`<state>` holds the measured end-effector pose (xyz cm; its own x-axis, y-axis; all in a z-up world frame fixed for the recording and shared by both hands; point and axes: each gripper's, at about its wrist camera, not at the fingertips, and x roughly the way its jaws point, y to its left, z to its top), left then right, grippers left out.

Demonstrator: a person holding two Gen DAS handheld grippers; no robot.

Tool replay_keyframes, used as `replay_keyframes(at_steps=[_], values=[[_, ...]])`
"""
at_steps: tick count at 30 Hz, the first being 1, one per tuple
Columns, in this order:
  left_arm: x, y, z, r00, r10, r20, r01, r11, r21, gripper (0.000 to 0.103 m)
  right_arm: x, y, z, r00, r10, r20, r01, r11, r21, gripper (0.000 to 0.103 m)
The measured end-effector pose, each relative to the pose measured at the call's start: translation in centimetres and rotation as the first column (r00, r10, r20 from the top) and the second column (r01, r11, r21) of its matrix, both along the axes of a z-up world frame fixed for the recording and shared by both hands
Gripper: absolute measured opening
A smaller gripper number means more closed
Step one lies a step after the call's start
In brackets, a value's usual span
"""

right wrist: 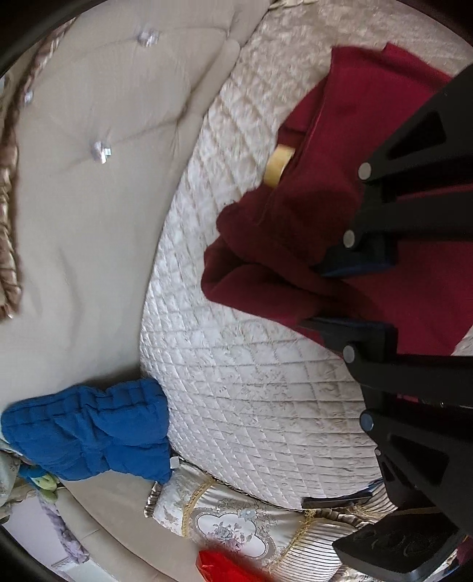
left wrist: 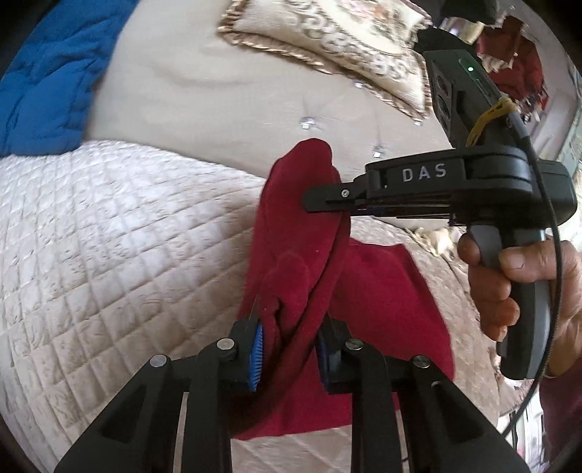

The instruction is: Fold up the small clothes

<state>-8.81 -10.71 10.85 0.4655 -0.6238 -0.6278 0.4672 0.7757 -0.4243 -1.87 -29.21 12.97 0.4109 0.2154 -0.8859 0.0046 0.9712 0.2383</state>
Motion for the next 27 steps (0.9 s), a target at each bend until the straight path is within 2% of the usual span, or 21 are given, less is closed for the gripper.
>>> replay_keyframes(at_steps=[5, 12, 15, 23, 27], values=[[-1.1, -3.2, 1.4, 0.998, -0.057, -0.007, 0.057, 0.998, 0.014, 0.001, -2.3, -3.0, 1.6, 1.000, -0.022, 0.020, 0.022, 0.999, -0.038, 0.019], [-3.2, -10.3, 3.3, 0.987, -0.158, -0.013, 0.158, 0.987, 0.039, 0.001, -5.6, -8.9, 2.9, 0.995, -0.090, 0.029, 0.092, 0.993, -0.079, 0.018], [-4.1, -13.4, 3.2, 0.980, -0.198, -0.020, 0.199, 0.979, 0.049, 0.001, -7.1, -11.4, 2.7, 0.991, -0.128, 0.025, 0.130, 0.987, -0.094, 0.017], [-5.2, -20.4, 0.4, 0.962, -0.265, -0.069, 0.270, 0.959, 0.085, 0.001, -9.9, -17.1, -0.1, 0.975, -0.221, 0.004, 0.220, 0.967, -0.125, 0.016], [-5.4, -22.1, -1.1, 0.956, -0.272, -0.105, 0.283, 0.954, 0.100, 0.005, -11.0, -19.4, -3.3, 0.955, -0.296, -0.027, 0.294, 0.953, -0.073, 0.016]])
